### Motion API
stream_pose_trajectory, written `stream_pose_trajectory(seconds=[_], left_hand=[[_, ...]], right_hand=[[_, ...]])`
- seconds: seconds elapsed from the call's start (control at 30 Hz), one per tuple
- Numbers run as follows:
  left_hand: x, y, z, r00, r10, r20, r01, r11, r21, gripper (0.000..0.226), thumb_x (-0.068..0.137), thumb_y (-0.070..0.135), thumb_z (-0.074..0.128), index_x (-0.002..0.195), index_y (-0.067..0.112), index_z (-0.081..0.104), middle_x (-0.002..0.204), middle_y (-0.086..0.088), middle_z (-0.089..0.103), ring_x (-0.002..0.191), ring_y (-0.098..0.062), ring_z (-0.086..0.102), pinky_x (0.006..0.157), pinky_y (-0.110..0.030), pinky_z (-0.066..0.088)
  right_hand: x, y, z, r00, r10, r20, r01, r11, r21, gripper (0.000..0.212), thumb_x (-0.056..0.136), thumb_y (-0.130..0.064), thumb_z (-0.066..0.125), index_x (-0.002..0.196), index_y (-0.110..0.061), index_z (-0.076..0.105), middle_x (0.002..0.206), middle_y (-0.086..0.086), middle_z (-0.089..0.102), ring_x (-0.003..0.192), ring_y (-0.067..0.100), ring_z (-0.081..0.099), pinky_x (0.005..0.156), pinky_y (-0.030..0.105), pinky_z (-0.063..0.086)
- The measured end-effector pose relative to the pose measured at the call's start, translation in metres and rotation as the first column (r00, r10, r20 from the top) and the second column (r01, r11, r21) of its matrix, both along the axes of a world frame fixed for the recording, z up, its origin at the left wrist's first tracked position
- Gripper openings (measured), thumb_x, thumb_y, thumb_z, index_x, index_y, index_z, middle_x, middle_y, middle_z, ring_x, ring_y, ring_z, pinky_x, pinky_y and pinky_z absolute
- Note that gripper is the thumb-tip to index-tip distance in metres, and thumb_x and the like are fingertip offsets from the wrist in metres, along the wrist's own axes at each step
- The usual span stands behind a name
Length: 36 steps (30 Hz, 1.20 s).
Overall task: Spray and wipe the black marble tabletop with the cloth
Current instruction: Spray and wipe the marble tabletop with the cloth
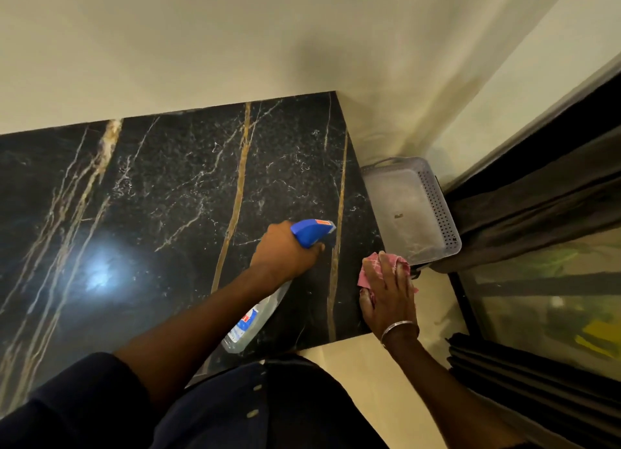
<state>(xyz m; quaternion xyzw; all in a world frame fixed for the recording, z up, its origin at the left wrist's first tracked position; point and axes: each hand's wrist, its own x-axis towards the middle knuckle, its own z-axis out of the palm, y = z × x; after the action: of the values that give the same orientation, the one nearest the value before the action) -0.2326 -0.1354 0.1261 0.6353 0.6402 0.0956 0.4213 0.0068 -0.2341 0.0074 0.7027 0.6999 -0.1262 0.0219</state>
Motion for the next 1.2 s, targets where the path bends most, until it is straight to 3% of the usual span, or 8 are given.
stream_pose_trajectory(seconds=[0.27,0.43,0.6,0.73,0.97,1.2], left_hand=[[-0.019,0.019,0.005,0.991,0.134,-0.012,-0.134,0.990,0.034,0.026,0.086,0.035,0.068,0.105,0.018,0.062,0.079,0.004,0.063,0.067,-0.004,0.058,0.057,-0.014,0.040],[-0.024,0.027,0.001,0.984,0.166,-0.060,-0.163,0.986,0.046,0.032,0.083,0.042,0.068,0.106,0.020,0.060,0.075,0.008,0.059,0.063,-0.002,0.057,0.053,-0.013,0.036],[-0.020,0.025,-0.002,0.986,0.166,-0.032,-0.164,0.985,0.042,0.031,0.082,0.040,0.070,0.103,0.019,0.060,0.075,0.006,0.061,0.063,-0.005,0.058,0.054,-0.014,0.038],[-0.016,0.020,-0.007,0.992,0.127,-0.004,-0.127,0.991,0.029,0.034,0.082,0.040,0.070,0.105,0.018,0.060,0.081,0.003,0.065,0.070,-0.007,0.063,0.064,-0.020,0.052],[-0.017,0.000,-0.006,0.995,0.082,0.050,-0.084,0.995,0.051,0.027,0.084,0.033,0.070,0.102,0.016,0.060,0.074,0.005,0.058,0.062,-0.005,0.056,0.054,-0.014,0.038],[-0.028,-0.006,-0.010,0.987,0.135,0.083,-0.138,0.990,0.029,0.025,0.084,0.031,0.070,0.099,0.014,0.060,0.082,-0.004,0.065,0.067,-0.008,0.058,0.058,-0.015,0.044]], right_hand=[[-0.028,0.135,-0.002,0.998,0.044,-0.046,-0.042,0.998,0.040,0.066,0.089,-0.042,0.040,0.152,-0.028,0.026,0.160,0.009,0.023,0.142,0.044,0.022,0.114,0.059,0.023],[-0.034,0.167,-0.006,0.998,0.042,-0.053,-0.039,0.998,0.044,0.063,0.092,-0.039,0.044,0.152,-0.027,0.027,0.161,0.009,0.021,0.144,0.045,0.017,0.118,0.058,0.016],[-0.028,0.127,-0.004,0.997,0.022,-0.067,-0.019,0.998,0.059,0.066,0.091,-0.039,0.049,0.152,-0.029,0.027,0.160,0.009,0.023,0.144,0.043,0.019,0.116,0.057,0.018],[-0.017,0.067,0.000,0.999,0.020,-0.046,-0.017,0.997,0.071,0.065,0.089,-0.043,0.035,0.152,-0.027,0.028,0.159,0.012,0.026,0.143,0.042,0.020,0.116,0.056,0.020],[-0.001,-0.013,-0.002,1.000,0.018,0.015,-0.017,1.000,-0.002,0.063,0.092,-0.046,0.030,0.153,-0.029,0.025,0.161,0.009,0.022,0.146,0.040,0.018,0.117,0.056,0.021],[-0.004,-0.006,0.000,0.999,-0.001,0.040,0.002,1.000,-0.011,0.064,0.090,-0.043,0.031,0.152,-0.028,0.028,0.160,0.009,0.025,0.144,0.042,0.021,0.115,0.057,0.025]])
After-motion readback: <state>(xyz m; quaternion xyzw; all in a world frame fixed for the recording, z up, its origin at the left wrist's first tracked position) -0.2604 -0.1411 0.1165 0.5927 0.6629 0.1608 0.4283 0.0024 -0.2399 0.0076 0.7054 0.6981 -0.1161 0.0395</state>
